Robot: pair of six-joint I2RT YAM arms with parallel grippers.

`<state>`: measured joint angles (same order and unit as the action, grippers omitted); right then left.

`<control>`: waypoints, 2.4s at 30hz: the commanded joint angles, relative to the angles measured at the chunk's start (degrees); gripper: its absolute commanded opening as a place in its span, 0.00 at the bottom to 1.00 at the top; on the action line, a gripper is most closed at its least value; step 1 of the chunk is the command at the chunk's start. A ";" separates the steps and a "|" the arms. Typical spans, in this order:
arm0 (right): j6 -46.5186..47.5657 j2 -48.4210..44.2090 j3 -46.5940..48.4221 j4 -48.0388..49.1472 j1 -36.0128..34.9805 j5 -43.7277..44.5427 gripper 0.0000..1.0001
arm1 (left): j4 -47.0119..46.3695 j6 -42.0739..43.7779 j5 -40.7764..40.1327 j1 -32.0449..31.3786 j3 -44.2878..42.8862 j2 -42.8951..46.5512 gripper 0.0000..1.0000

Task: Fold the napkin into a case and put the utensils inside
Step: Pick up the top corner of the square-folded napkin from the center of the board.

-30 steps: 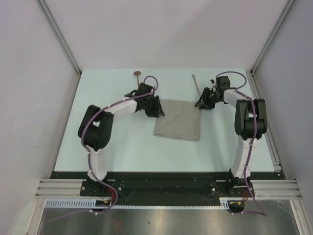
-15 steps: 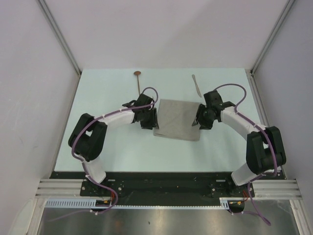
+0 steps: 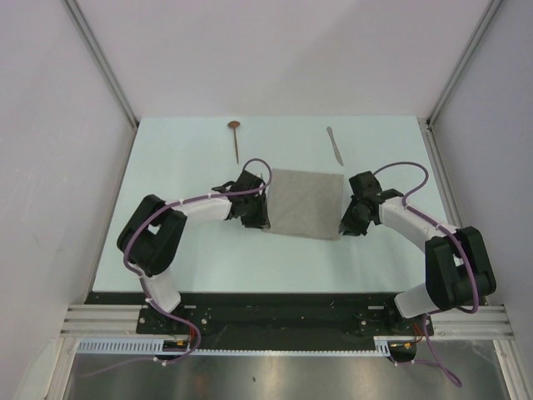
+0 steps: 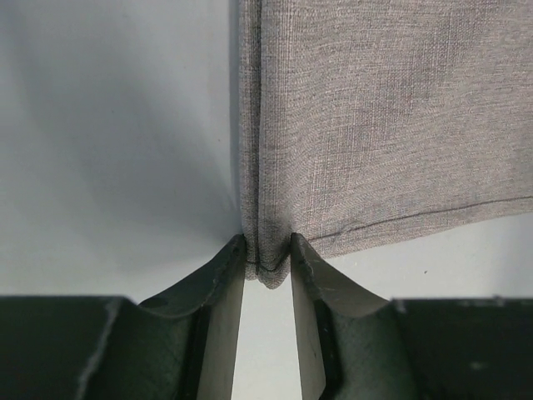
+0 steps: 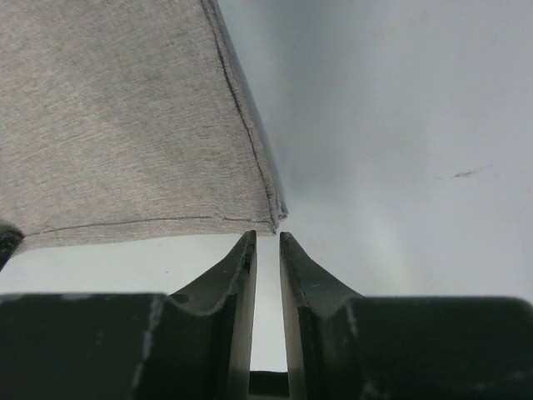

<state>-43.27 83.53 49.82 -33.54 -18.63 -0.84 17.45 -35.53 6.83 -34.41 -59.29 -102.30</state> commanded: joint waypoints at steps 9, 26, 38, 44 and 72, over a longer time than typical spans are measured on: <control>-1.73 2.34 -1.39 4.18 -0.26 -1.44 0.24 | 3.46 -0.68 -4.28 -1.36 1.72 1.23 0.35; -2.61 3.57 -1.66 6.29 -0.79 -3.55 0.21 | 4.96 -0.51 -4.28 -0.30 1.37 3.07 0.38; -1.47 -0.29 -0.07 6.73 -0.44 -3.47 0.00 | 6.36 -0.24 -4.20 0.40 0.05 8.08 0.42; -1.82 -0.56 -2.97 6.90 0.97 -4.87 0.07 | 6.19 -0.42 -3.23 0.40 0.14 7.99 0.41; -2.26 -1.35 -3.95 8.15 1.41 -5.58 0.08 | 5.66 -0.33 -2.52 0.57 1.19 8.52 0.41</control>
<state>-45.45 83.68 43.94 -23.79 -17.12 -7.51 23.51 -36.01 3.68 -34.30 -58.17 -96.18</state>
